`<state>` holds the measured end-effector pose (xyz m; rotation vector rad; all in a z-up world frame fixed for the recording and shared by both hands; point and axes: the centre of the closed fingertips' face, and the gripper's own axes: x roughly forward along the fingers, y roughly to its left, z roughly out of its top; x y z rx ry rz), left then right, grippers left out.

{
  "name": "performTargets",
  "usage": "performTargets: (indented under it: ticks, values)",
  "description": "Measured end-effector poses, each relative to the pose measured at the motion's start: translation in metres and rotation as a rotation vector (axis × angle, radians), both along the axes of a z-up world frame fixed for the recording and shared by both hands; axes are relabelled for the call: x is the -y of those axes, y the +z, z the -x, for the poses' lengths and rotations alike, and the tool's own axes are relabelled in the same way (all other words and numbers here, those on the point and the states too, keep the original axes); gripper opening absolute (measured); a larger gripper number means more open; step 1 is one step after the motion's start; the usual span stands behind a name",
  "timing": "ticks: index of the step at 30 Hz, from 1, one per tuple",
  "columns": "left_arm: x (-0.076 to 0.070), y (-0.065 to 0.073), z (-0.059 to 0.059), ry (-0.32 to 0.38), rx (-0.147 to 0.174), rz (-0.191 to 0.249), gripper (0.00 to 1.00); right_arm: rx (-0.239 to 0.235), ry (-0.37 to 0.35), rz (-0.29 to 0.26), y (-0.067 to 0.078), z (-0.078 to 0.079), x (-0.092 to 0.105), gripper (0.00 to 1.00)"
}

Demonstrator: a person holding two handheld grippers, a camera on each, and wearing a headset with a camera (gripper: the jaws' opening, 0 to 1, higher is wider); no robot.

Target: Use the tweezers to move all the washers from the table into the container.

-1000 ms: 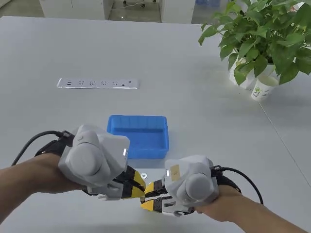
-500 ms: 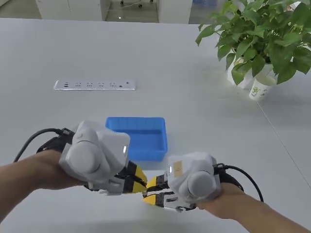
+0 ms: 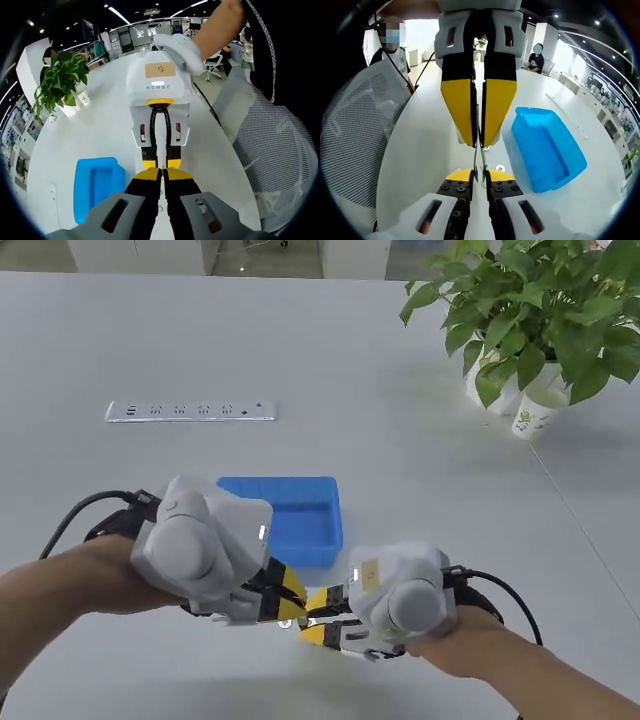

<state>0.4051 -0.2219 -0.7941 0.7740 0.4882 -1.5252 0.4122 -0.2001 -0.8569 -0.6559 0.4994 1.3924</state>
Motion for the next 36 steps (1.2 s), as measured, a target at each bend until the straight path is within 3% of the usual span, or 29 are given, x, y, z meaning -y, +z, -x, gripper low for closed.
performTargets:
  ticks: [19, 26, 36]
  values:
    - [0.006, -0.002, -0.015, -0.011, -0.013, 0.001, 0.06, -0.010, -0.021, -0.004, -0.006, -0.009, 0.003, 0.13]
    - [0.011, -0.004, -0.019, -0.015, -0.049, 0.005, 0.07, -0.021, -0.031, -0.008, -0.007, -0.010, 0.005, 0.16]
    - [0.013, -0.007, -0.020, -0.024, -0.060, -0.008, 0.07, -0.047, -0.063, -0.030, -0.004, -0.011, 0.008, 0.18]
